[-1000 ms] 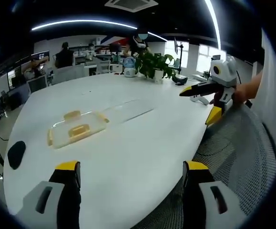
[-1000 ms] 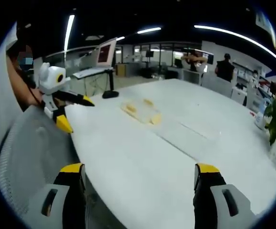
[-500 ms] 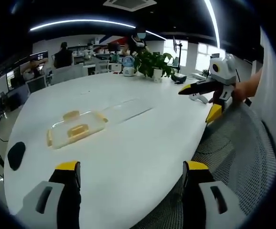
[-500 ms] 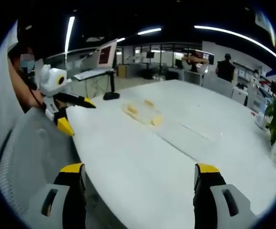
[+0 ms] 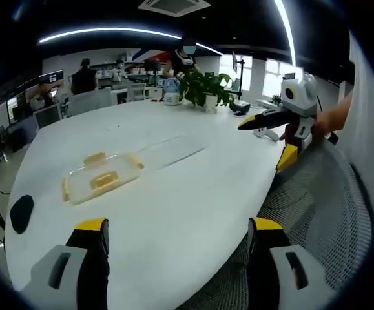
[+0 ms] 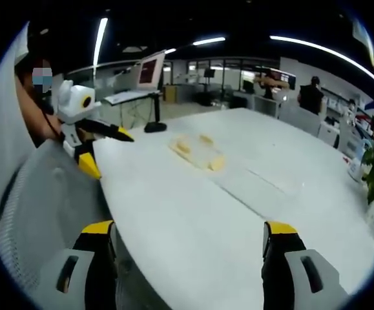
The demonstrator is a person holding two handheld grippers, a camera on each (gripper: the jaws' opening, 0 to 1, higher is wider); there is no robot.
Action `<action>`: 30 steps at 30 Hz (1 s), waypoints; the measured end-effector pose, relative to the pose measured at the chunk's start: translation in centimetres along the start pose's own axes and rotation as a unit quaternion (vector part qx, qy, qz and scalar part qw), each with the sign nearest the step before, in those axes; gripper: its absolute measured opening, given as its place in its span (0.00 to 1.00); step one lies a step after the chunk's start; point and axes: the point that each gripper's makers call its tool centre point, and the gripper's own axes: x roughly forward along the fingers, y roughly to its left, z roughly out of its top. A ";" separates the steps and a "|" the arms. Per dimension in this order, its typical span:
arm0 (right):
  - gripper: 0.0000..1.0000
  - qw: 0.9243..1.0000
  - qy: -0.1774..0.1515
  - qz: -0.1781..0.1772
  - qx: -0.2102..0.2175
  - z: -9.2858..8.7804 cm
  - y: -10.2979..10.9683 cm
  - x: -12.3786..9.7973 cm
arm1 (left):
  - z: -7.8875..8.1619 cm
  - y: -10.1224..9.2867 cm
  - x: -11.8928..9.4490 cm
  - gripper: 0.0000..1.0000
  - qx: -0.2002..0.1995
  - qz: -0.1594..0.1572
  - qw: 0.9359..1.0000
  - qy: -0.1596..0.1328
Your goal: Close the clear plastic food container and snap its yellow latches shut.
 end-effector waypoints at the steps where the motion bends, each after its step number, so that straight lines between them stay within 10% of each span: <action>1: 0.95 1.000 -0.001 0.000 0.000 0.0 0.0 0.0 | 0.0 0.0 0.0 0.90 0.002 -0.001 1.000 0.001; 30: 0.93 1.000 0.010 0.012 -0.011 1.3 -1.2 2.2 | 0.4 1.8 0.9 0.89 0.011 -0.007 1.000 0.010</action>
